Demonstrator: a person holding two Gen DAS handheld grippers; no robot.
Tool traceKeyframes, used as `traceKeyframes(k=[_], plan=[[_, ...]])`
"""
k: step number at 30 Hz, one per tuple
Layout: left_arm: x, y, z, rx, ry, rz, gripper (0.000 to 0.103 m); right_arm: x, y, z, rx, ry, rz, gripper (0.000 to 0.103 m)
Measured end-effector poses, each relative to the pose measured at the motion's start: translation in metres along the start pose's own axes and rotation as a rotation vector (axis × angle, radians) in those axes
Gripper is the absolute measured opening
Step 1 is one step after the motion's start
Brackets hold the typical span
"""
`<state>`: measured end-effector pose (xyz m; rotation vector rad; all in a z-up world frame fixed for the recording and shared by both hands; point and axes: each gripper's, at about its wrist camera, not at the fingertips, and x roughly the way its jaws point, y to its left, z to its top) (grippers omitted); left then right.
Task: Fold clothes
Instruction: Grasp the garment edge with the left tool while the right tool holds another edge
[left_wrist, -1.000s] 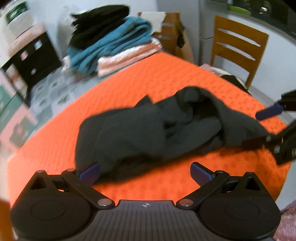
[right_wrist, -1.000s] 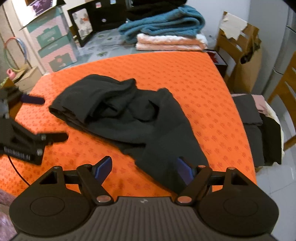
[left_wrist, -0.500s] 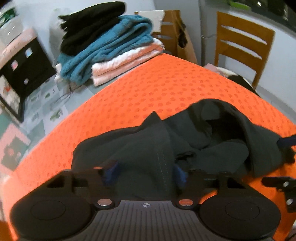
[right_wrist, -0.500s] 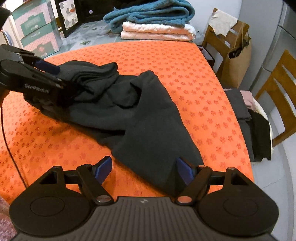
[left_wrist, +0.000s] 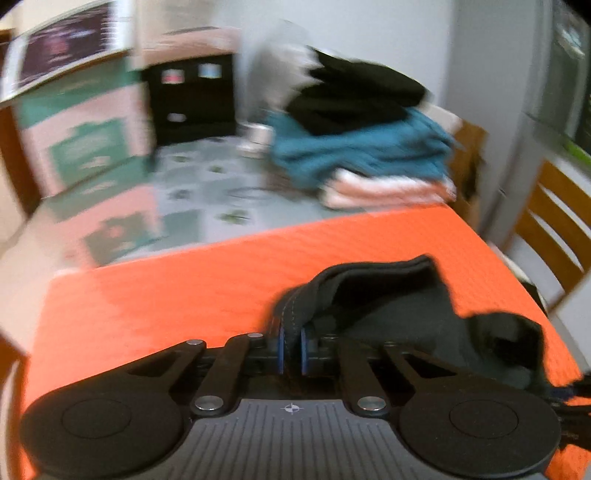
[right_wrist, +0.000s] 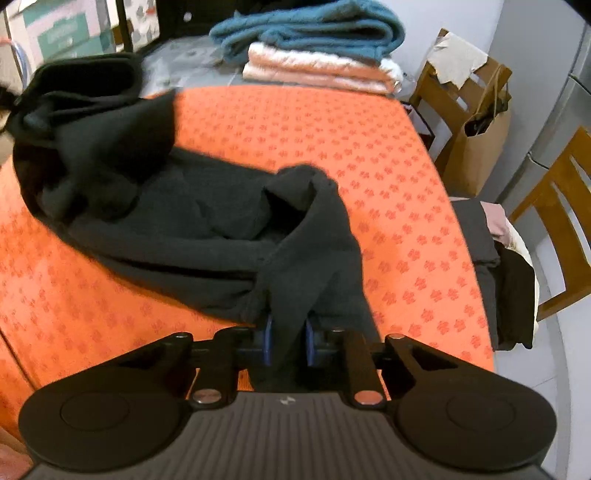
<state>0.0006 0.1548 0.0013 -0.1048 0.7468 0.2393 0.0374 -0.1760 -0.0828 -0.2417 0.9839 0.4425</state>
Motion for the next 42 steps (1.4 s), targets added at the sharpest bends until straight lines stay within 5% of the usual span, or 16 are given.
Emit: traceKeyframes(k=[14,20,23,30,33,38,42], plan=[[-0.055,0.147,-0.051,-0.39,0.074,0.23,0.009,-0.077,-0.029,0.068,0.125,-0.146,0.172,0.009],[-0.064,0.18,-0.096,-0.504,0.142,0.294,0.011,-0.055,-0.034,0.067,0.134,-0.096,0.114,0.009],[-0.073,0.183,-0.108,-0.467,0.126,0.342,0.013,-0.046,-0.026,0.064,0.095,-0.084,0.071,0.01],[-0.074,0.188,-0.112,-0.473,0.137,0.337,0.043,-0.025,-0.005,0.058,0.003,-0.057,-0.028,0.012],[-0.072,0.184,-0.111,-0.472,0.132,0.269,0.054,-0.026,0.012,0.062,-0.102,-0.083,-0.089,0.023],[-0.061,0.157,-0.106,-0.349,0.152,0.124,0.066,-0.032,0.027,0.072,-0.192,-0.104,-0.086,0.057],[-0.042,0.13,-0.103,-0.211,0.193,0.081,0.075,-0.023,0.045,0.068,-0.303,-0.065,-0.028,0.061]])
